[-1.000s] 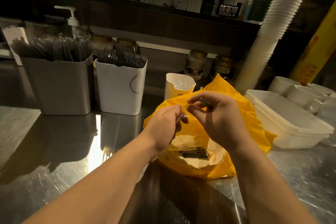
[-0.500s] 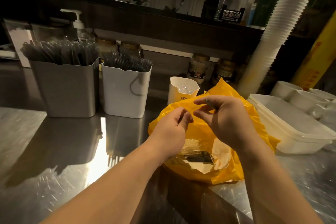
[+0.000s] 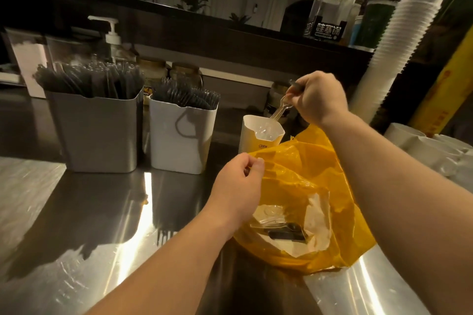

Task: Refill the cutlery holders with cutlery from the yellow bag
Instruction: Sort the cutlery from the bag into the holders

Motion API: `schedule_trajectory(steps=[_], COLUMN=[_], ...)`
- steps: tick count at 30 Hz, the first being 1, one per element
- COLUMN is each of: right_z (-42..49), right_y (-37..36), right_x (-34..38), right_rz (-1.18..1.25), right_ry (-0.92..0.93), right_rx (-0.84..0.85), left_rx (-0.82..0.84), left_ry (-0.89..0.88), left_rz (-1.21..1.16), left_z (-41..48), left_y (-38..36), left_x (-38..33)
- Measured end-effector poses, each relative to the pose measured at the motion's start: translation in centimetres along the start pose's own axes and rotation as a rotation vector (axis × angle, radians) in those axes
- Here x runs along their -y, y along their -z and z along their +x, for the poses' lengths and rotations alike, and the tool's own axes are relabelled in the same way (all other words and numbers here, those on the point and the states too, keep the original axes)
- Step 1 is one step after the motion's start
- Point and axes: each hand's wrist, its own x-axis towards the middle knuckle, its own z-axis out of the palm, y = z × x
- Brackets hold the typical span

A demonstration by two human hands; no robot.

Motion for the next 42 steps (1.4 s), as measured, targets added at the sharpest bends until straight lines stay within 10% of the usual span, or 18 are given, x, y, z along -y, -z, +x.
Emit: schedule_trajectory(steps=[14, 22, 28, 42], right_z=[-1.1, -7.0, -13.5, -13.7], right_y=[-5.4, 1.8, 2.8, 0.3], right_x=[1.7, 0.3, -3.3, -4.4], right_rz=[-0.224, -0.114, -0.274, -0.036], right_ry=[-0.037, -0.088, -0.274, -0.199], right_rx=[0.471, 0.27, 0.736, 0.647], left_rx=[0.113, 0.265, 0.374, 0.702], left_ry=[0.0, -0.056, -0.154, -0.026], left_rz=[0.068, 0.487, 0.725, 1.195], left_z=[-0.3, -0.7, -1.8, -1.2], left_y=[0.3, 0.5, -2.0, -6.2], left_x=[-1.0, -0.6, 0.2, -0.3])
